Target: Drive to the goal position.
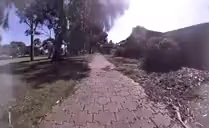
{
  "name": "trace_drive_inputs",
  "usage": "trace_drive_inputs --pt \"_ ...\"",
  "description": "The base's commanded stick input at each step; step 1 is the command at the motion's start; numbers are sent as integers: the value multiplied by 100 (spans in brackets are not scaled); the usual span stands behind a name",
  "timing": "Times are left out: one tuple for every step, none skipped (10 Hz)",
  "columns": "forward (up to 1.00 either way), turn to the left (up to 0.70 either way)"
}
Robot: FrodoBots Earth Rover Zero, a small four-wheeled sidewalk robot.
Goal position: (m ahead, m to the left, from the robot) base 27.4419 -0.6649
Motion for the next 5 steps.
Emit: trace_drive_inputs --pt "70 2" --pt "70 0" --pt "70 1" --pt "70 1" --pt "70 2"
